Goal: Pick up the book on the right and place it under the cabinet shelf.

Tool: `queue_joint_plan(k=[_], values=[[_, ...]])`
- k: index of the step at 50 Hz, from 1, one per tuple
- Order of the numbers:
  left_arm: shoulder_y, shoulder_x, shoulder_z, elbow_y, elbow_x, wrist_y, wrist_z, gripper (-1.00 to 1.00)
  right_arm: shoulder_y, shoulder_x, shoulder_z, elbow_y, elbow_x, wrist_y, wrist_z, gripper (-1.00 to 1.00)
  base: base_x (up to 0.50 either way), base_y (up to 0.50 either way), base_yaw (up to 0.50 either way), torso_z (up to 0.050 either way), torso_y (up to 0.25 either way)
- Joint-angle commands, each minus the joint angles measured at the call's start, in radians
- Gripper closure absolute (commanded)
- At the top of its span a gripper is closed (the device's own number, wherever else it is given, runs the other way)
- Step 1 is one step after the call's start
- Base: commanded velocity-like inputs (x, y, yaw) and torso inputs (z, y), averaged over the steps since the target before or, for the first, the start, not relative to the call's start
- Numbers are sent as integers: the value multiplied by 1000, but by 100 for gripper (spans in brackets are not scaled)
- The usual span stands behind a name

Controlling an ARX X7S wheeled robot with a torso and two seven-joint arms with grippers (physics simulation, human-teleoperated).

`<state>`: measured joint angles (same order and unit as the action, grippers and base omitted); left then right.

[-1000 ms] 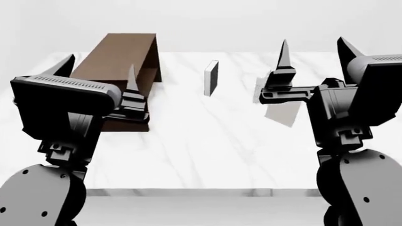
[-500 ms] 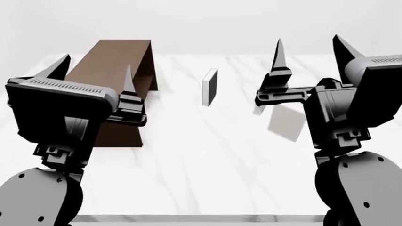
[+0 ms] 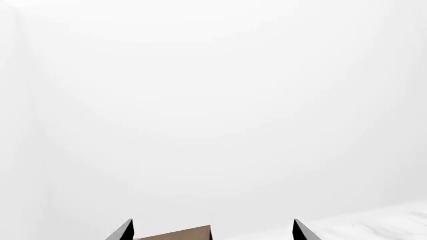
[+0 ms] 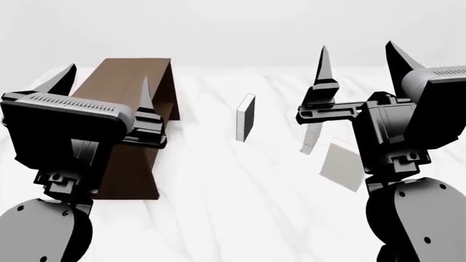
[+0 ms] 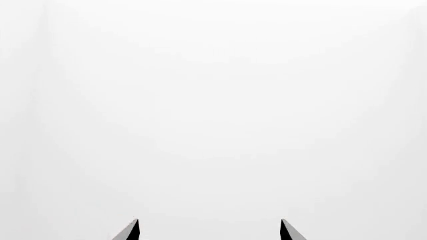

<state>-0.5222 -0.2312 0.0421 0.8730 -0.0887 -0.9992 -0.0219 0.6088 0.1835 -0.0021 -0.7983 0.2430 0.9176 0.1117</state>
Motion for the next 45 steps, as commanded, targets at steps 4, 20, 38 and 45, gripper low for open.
queue_joint_plan(k=[4,20,38,45], values=[[0,-7,-5,17,-5,-12,-9,-100,-5,3,8,11,13,-13,6,-100,339,0,0,0,0],[4,-13,-14,30,-14,-17,-15,-100,-6,9,13,-3,30,0,16,-100,276,0,0,0,1],[-5,-21,-15,52,-23,-40,-21,-100,-9,15,19,-13,50,8,25,-100,201,0,0,0,1],[-6,-25,-14,52,-26,-40,-22,-100,-11,18,20,-13,56,7,27,-100,201,0,0,0,1]])
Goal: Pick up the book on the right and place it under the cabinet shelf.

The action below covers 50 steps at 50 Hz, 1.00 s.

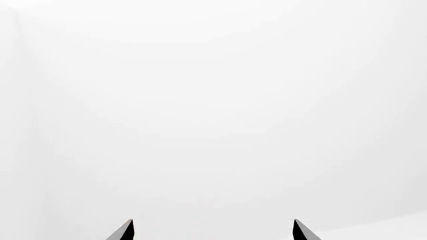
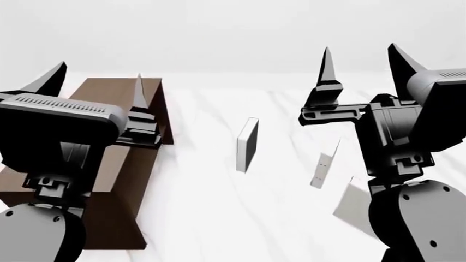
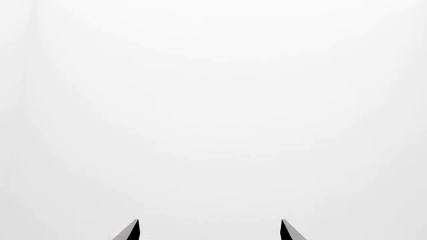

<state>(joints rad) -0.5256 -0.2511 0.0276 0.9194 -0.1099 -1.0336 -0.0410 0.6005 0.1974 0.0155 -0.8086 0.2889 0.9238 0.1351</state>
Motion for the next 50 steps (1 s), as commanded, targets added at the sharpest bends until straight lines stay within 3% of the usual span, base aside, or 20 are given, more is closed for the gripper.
queue_joint_plan(k=[1,38,44,50], values=[[-3,-6,2,5,-5,-6,-3,-100,-3,5,2,-2,11,0,4,-100,211,0,0,0,0],[0,-19,-1,13,-21,-7,-15,-100,-7,21,-11,0,33,-8,20,-100,186,0,0,0,1],[-2,-25,4,23,-21,-17,-19,-100,67,41,12,-14,84,115,10,-100,0,0,0,0,0],[-9,-30,12,31,-23,-25,-21,-100,232,130,-10,2,144,322,-39,-100,0,0,0,0,0]])
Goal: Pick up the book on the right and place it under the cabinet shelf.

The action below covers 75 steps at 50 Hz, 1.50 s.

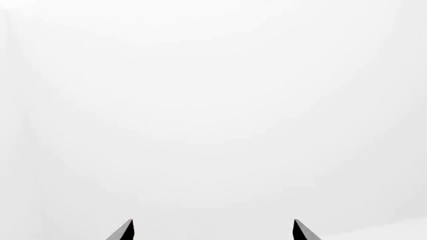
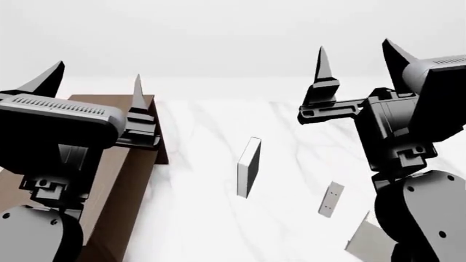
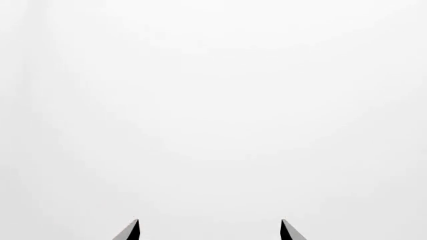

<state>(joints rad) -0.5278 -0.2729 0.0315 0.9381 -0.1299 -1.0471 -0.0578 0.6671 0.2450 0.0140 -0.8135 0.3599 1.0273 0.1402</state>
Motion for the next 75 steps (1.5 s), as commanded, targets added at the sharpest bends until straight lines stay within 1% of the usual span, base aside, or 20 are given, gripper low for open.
queue_joint_plan(k=[1,5,8,12,14,18,20,24,28,31,35,41,46,55,66,71,75], values=[[-8,-9,10,12,-3,-12,-5,-100,189,101,-20,10,78,238,-54,-100,0,0,0,0,0],[-8,-11,10,8,-5,-7,-4,-100,306,145,-27,26,132,405,-91,-100,0,0,0,0,0],[-7,-12,10,5,-6,-3,-5,-100,387,175,-35,35,170,475,-130,-100,0,0,0,0,0],[-14,-13,10,12,-10,-14,-5,-100,491,230,-75,79,226,515,-206,-100,0,0,0,0,0],[-16,-15,9,16,-11,-18,-6,-100,539,265,-113,123,232,501,-233,-100,0,0,0,0,0],[-17,-17,10,27,-14,-25,-7,-100,634,346,-179,215,289,484,-363,-100,0,0,0,0,0],[-19,-19,12,33,-14,-30,-9,-100,673,372,-200,244,325,511,-414,-100,0,0,0,0,0],[-29,-26,21,47,-13,-46,-14,-100,759,485,-365,296,361,517,-537,-100,0,0,0,0,0],[-40,-30,24,57,-15,-62,-16,-100,865,581,-573,356,343,495,-654,-100,0,0,0,0,0],[-47,-33,29,64,-16,-71,-18,-100,925,613,-680,412,325,485,-714,-100,0,0,0,0,0],[-56,-37,35,69,-16,-82,-22,-100,974,628,-799,502,291,490,-759,-100,0,0,0,0,0],[-73,-40,41,76,-21,-100,-26,-100,1008,680,-967,533,257,487,-821,-100,0,0,0,0,0],[-68,-44,37,74,-23,-94,-29,-100,991,719,-1039,510,265,518,-827,-100,0,0,0,0,0],[-46,-45,34,65,-27,-68,-33,-100,904,764,-1081,495,316,533,-779,-100,0,0,0,0,0],[-13,-51,31,46,-25,-30,-41,-100,837,807,-1109,470,461,535,-677,-100,0,0,0,0,0],[-9,-52,30,43,-27,-26,-43,-100,856,830,-1135,452,562,538,-610,-100,0,0,0,0,0],[-6,-52,34,39,-29,-21,-45,-100,866,842,-1157,449,609,532,-575,-100,0,0,0,0,0]])
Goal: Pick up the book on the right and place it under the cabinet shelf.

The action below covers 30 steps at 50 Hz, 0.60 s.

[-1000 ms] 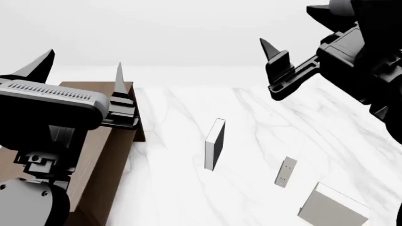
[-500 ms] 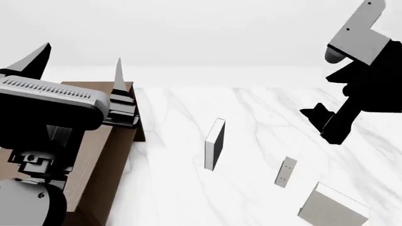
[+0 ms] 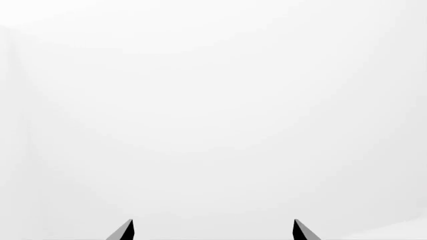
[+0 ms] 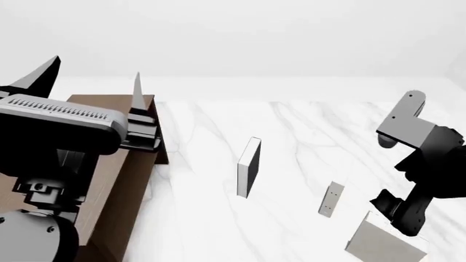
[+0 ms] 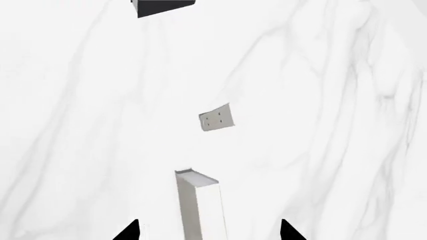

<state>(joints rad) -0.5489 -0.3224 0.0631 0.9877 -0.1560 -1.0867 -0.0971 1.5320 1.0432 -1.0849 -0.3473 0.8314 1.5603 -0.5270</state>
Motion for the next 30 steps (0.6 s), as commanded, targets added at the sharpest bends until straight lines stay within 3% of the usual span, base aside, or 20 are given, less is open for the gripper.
queue_joint_plan(k=[1,30], values=[[15,-2,2,-10,-3,19,-6,-100,3,46,-63,-17,141,-3,97,-100,0,0,0,0,0],[32,-7,16,-10,-20,26,-16,-100,-153,51,-101,85,157,-156,227,-100,0,0,0,0,0]])
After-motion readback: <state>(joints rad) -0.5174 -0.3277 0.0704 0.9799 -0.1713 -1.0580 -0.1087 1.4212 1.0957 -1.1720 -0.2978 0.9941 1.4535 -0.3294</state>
